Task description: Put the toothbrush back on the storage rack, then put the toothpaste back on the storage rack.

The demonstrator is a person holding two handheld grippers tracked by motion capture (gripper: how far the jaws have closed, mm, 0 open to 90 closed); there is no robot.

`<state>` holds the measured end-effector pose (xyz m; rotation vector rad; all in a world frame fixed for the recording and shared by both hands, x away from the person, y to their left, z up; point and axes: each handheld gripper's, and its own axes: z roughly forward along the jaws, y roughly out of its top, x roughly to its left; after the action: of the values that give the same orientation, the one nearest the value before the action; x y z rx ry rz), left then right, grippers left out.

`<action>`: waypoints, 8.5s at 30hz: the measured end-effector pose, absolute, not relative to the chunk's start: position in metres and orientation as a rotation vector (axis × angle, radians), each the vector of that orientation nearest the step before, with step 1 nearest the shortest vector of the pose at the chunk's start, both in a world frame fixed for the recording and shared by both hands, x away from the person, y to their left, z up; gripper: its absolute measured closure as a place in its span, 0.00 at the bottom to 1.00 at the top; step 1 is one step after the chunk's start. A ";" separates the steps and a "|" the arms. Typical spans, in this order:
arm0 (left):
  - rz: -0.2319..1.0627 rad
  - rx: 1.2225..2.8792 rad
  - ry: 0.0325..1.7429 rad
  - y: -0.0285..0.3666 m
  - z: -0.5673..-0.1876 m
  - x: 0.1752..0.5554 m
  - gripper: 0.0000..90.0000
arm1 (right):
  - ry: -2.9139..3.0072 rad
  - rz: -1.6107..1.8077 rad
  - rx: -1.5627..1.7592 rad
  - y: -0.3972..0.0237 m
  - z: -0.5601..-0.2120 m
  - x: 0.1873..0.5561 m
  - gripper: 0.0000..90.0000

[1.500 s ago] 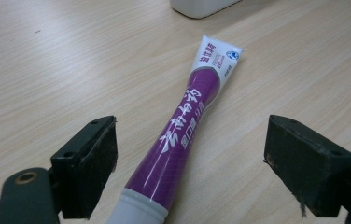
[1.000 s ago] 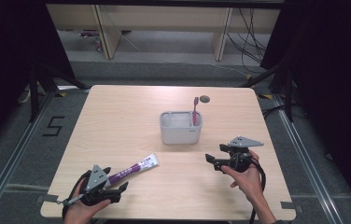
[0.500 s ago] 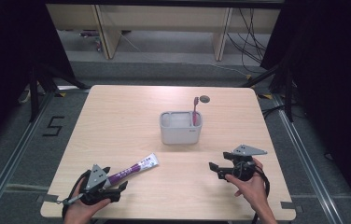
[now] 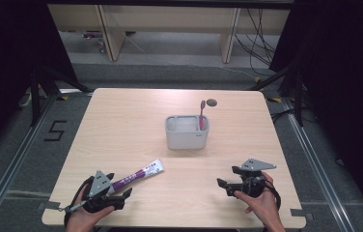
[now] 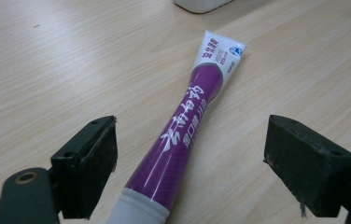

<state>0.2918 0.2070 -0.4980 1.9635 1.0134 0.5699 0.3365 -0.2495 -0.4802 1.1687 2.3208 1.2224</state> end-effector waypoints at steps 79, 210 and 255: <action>0.357 2.587 0.788 0.165 -0.474 0.362 0.58 | 2.415 1.177 1.130 -0.254 -0.490 0.295 0.26; 0.459 1.958 0.751 0.121 -0.394 0.409 0.82 | 2.429 1.213 1.187 -0.254 -0.491 0.295 0.27; 0.490 1.700 0.806 0.070 -0.370 0.450 0.82 | 2.407 1.193 1.149 -0.259 -0.491 0.298 0.27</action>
<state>0.4504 0.0697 -0.3700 1.6998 0.8057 0.4902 0.2982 -0.2594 -0.4912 1.1488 2.4073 1.1935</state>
